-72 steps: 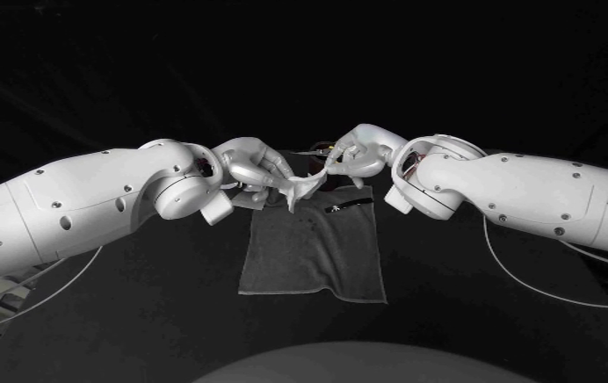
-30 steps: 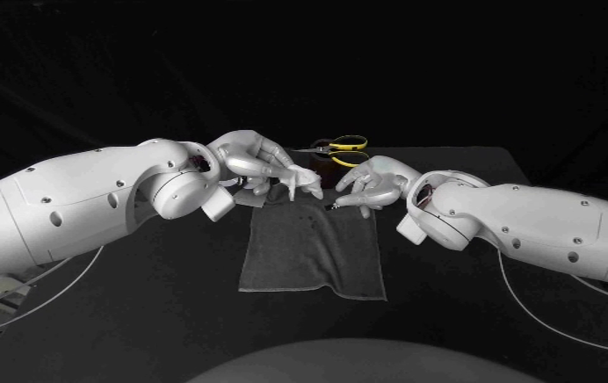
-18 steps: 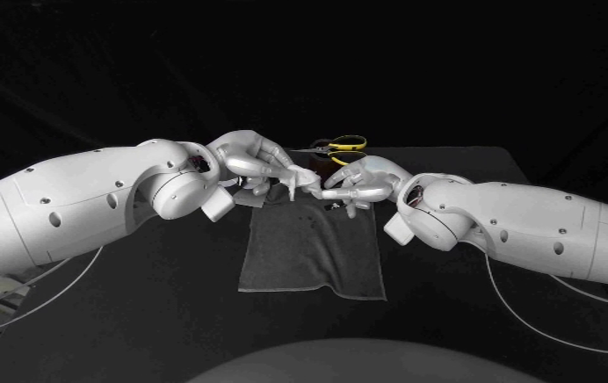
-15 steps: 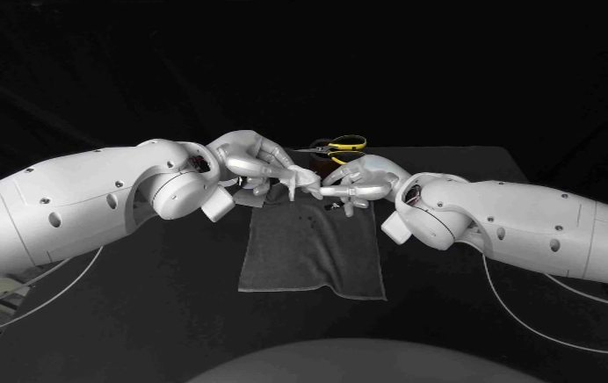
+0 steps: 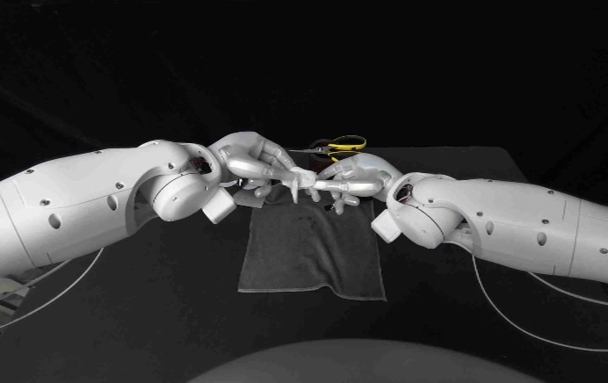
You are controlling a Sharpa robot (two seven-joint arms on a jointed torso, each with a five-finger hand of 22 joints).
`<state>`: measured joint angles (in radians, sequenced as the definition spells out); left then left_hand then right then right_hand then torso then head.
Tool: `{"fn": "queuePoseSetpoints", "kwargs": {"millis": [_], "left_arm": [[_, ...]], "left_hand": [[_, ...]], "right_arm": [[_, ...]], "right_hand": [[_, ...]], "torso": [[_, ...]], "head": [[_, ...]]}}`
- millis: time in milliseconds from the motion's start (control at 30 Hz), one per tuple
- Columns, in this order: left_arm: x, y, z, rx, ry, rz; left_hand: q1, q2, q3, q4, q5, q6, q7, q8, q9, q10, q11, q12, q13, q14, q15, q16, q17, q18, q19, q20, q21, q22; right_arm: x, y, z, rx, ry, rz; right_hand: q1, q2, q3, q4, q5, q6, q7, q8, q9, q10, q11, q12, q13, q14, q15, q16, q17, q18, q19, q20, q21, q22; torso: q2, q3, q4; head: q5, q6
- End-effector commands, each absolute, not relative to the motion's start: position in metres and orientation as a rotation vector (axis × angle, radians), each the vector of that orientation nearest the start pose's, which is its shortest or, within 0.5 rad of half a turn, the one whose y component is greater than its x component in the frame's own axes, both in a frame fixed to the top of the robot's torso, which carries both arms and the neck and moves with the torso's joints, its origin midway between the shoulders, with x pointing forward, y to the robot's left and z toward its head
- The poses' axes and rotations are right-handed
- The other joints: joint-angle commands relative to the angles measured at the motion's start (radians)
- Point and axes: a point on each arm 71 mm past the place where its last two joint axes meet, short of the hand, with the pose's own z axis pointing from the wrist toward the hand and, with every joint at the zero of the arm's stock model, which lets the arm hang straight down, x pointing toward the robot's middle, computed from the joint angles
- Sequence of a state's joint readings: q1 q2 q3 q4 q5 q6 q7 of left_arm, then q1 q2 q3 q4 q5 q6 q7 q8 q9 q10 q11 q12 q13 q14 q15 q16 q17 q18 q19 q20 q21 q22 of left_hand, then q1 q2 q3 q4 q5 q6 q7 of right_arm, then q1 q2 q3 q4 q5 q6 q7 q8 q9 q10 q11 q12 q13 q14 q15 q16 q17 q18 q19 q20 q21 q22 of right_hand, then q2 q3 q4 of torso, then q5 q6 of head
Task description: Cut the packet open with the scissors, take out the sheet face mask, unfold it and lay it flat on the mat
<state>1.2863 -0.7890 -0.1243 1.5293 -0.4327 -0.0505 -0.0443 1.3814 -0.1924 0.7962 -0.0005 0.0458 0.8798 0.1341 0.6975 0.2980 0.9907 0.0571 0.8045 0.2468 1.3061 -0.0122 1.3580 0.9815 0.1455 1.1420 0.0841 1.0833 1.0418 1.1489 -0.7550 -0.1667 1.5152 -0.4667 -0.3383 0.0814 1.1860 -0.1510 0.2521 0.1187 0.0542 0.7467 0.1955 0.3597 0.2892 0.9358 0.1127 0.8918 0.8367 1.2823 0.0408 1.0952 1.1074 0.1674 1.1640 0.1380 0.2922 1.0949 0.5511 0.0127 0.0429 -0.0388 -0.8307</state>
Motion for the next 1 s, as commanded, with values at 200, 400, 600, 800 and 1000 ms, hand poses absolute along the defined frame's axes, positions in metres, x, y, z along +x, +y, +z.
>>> {"fn": "queuePoseSetpoints", "kwargs": {"millis": [200,400,600,800,1000], "left_arm": [[0.4764,0.1638,-0.1912,-0.624,2.092,-1.315],[0.4772,0.1647,-0.1915,-0.627,2.09,-1.313],[0.4789,0.1672,-0.1919,-0.637,2.085,-1.306],[0.4793,0.1677,-0.1921,-0.639,2.086,-1.304],[0.4796,0.1683,-0.1924,-0.641,2.088,-1.302]], "left_hand": [[-0.003,0.01,0.006,0.002,0.003,0.005,0.0,0.006,0.002,0.004,-0.001,0.003,0.001,0.006,0.0,0.0,-0.001,0.0,0.006,-0.001,0.006,0.001],[-0.003,0.01,0.006,0.002,0.003,0.005,0.0,0.006,0.002,0.004,-0.001,0.003,0.001,0.006,0.0,0.0,-0.001,0.0,0.006,-0.001,0.006,0.001],[-0.004,0.01,0.008,0.002,0.003,0.005,0.0,0.006,0.002,0.004,-0.001,0.003,0.002,0.006,0.0,0.0,-0.002,0.0,0.006,-0.001,0.007,0.002],[-0.005,0.011,0.008,0.001,0.003,0.005,0.0,0.006,0.002,0.004,-0.001,0.003,0.002,0.005,0.0,-0.001,-0.003,0.0,0.007,-0.001,0.007,0.002],[-0.005,0.011,0.008,0.001,0.003,0.005,0.0,0.006,0.002,0.004,-0.001,0.003,0.002,0.005,0.0,-0.001,-0.003,0.0,0.007,-0.001,0.007,0.002]], "right_arm": [[0.4541,-0.1636,-0.2588,0.766,1.934,1.221],[0.4541,-0.1645,-0.258,0.745,1.927,1.222],[0.4544,-0.1653,-0.2553,0.718,1.89,1.221],[0.4537,-0.1638,-0.2528,0.701,1.864,1.246],[0.453,-0.1626,-0.2506,0.697,1.84,1.27]], "right_hand": [[0.022,0.017,-0.013,0.008,-0.006,-0.002,-0.002,0.007,0.003,-0.012,-0.001,0.011,-0.006,-0.007,-0.001,0.01,-0.004,0.012,-0.007,0.003,-0.005,0.002],[0.11,0.052,-0.007,-0.011,-0.006,0.063,-0.023,0.055,0.018,-0.002,-0.018,0.023,-0.023,0.016,-0.011,0.05,0.015,0.016,-0.002,-0.007,-0.002,0.005],[0.175,0.091,0.031,-0.037,-0.006,0.161,-0.073,0.13,0.042,0.101,-0.062,0.097,0.033,0.09,-0.047,0.142,0.089,0.017,0.026,-0.036,0.019,0.018],[0.196,0.111,0.079,-0.058,-0.006,0.218,-0.125,0.183,0.051,0.286,-0.108,0.25,0.198,0.191,-0.091,0.273,0.22,-0.004,0.112,-0.071,0.195,0.095],[0.172,0.104,0.107,-0.053,-0.006,0.242,-0.145,0.212,0.054,0.393,-0.129,0.352,0.321,0.233,-0.11,0.342,0.297,-0.019,0.154,-0.089,0.312,0.147]], "torso": [[-0.001,0.0003,-0.0007],[0.0,0.0003,-0.0005],[-0.001,0.0006,-0.0009],[0.0,0.0002,0.0003],[0.0,0.0002,-0.0001]], "head": [[0.001,-0.001],[0.001,0.001],[-0.002,0.003],[-0.001,0.002],[0.0,0.002]]}}
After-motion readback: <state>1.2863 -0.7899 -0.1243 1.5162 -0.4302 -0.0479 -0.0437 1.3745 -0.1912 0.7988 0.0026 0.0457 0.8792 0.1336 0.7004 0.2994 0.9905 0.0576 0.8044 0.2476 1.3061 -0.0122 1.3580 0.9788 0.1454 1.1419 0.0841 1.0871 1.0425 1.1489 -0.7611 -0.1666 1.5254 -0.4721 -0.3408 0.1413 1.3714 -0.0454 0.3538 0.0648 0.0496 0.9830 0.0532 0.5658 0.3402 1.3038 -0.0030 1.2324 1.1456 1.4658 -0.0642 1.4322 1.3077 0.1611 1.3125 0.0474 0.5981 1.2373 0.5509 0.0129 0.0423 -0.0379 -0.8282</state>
